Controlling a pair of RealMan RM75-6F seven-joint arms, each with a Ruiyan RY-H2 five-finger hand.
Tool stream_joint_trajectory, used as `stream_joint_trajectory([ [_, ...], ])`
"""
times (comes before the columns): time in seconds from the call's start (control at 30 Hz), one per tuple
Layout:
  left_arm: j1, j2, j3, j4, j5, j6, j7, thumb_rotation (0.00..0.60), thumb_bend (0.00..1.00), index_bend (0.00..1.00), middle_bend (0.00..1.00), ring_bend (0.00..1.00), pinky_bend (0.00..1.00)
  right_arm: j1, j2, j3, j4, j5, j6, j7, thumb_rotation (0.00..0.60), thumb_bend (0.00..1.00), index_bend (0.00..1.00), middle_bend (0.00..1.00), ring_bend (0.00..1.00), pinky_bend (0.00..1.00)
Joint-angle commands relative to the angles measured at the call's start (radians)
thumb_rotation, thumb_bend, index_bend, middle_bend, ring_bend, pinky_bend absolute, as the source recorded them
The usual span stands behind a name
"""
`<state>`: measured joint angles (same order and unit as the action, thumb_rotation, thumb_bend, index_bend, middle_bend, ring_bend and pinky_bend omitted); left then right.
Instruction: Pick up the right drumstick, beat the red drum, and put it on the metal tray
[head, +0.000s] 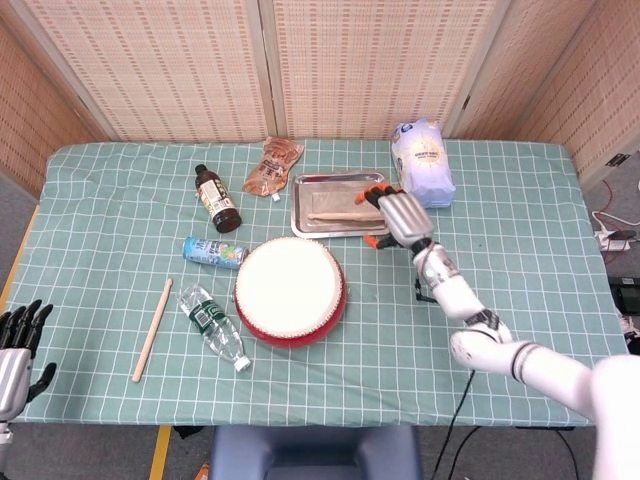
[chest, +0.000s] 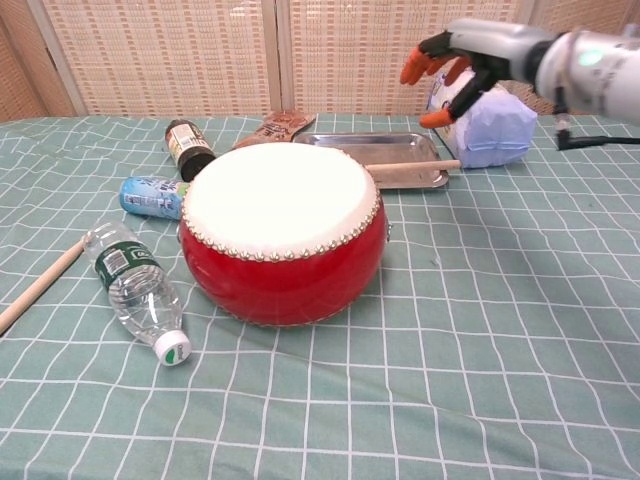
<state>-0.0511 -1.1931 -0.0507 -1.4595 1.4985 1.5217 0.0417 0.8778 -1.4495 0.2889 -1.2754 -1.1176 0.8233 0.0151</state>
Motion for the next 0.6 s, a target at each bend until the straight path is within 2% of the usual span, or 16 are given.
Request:
stream_joint_trajectory([
  [0.03,-0.004,-0.002,-0.003,-0.004,0.001,0.000,0.005,0.600,0.28,0.00,0.00,0.00,0.03,-0.256,0.266,-0.115,-0.342,-0.040,0.259,-0.122,0.600,0.27,0.28,0.23,0.15,0.24],
  [0.2,-0.010,-0.003,-0.007,-0.016,0.000,-0.001,0.017,0.600,0.28,0.00,0.00,0.00,0.03,-0.426,0.353,-0.220,-0.459,-0.171,0.447,-0.102,0.600,0.27,0.18,0.22,0.10,0.17],
  [0.3,-0.014,-0.005,-0.009,-0.024,0.002,0.001,0.028,0.600,0.28,0.00,0.00,0.00,0.03,-0.517,0.369,-0.283,-0.471,-0.250,0.546,-0.097,0.600,0.28,0.08,0.13,0.01,0.03],
  [0.33,-0.015,-0.006,-0.010,-0.026,0.003,0.001,0.032,0.600,0.28,0.00,0.00,0.00,0.03,-0.542,0.370,-0.299,-0.470,-0.267,0.571,-0.100,0.600,0.29,0.05,0.11,0.00,0.01],
  [0.4,-0.018,-0.008,-0.011,-0.030,0.004,0.000,0.040,0.600,0.28,0.00,0.00,0.00,0.03,-0.594,0.364,-0.326,-0.466,-0.301,0.627,-0.099,0.600,0.29,0.00,0.06,0.00,0.00],
  [0.6,-0.024,-0.009,-0.012,-0.045,0.010,0.004,0.057,0.600,0.28,0.00,0.00,0.00,0.03,-0.715,0.326,-0.367,-0.436,-0.366,0.763,-0.103,0.600,0.30,0.00,0.00,0.00,0.00],
])
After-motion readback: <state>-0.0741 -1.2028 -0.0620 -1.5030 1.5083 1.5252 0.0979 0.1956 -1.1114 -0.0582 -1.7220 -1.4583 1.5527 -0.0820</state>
